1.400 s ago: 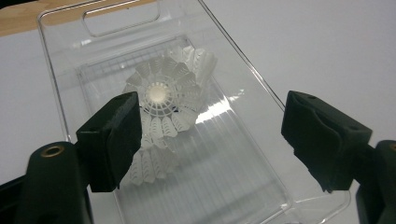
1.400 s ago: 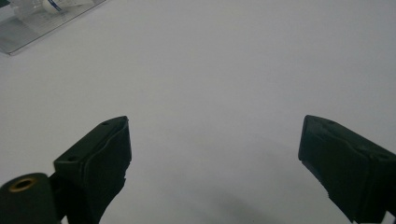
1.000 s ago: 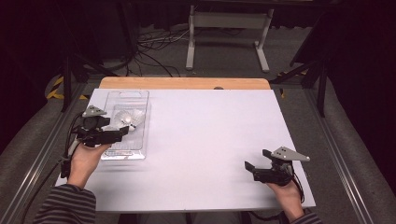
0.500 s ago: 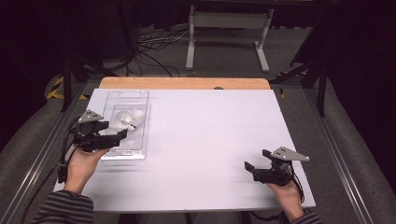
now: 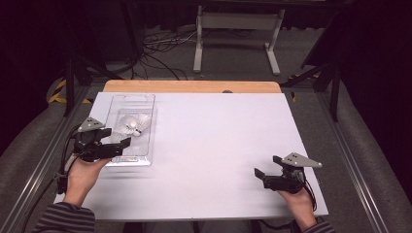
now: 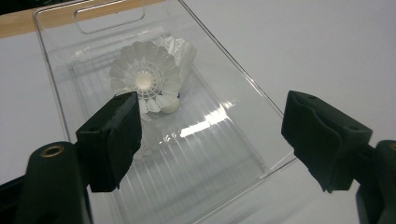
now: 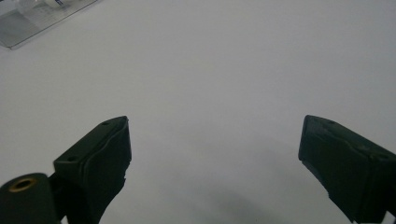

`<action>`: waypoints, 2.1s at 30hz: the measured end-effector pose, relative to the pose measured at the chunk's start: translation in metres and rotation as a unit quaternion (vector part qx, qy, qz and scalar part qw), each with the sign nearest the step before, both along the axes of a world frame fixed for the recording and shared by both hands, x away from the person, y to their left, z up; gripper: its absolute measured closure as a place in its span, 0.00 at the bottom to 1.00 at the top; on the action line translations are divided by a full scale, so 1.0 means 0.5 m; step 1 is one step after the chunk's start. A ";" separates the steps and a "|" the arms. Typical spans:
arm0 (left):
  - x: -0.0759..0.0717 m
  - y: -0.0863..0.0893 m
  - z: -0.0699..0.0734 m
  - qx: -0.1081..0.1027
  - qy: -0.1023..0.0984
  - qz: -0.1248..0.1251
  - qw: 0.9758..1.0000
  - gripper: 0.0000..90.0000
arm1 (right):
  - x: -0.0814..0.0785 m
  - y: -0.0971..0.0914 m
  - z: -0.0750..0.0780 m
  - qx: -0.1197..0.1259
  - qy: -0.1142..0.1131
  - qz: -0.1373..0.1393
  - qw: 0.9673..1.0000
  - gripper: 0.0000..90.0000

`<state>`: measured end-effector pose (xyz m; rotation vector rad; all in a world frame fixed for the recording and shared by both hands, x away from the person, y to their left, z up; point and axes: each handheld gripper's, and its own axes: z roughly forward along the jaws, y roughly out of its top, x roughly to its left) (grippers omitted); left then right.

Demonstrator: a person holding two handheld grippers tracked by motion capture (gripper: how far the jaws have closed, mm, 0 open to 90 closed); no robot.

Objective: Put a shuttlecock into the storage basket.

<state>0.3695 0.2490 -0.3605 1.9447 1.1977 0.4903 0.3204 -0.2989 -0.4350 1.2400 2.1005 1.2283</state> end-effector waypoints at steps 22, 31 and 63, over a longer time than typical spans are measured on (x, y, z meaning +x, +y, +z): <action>-0.029 0.008 -0.005 -0.005 -0.009 -0.006 1.000 0.25 | 0.000 -0.001 0.000 0.002 0.000 -0.001 1.000 0.11; -0.041 0.019 -0.007 -0.012 -0.012 -0.003 1.000 0.25 | -0.001 0.000 0.000 0.002 0.002 0.000 1.000 0.11; -0.086 0.033 -0.030 -0.028 -0.021 -0.003 0.999 0.25 | 0.000 0.000 -0.001 0.002 0.002 0.002 1.000 0.11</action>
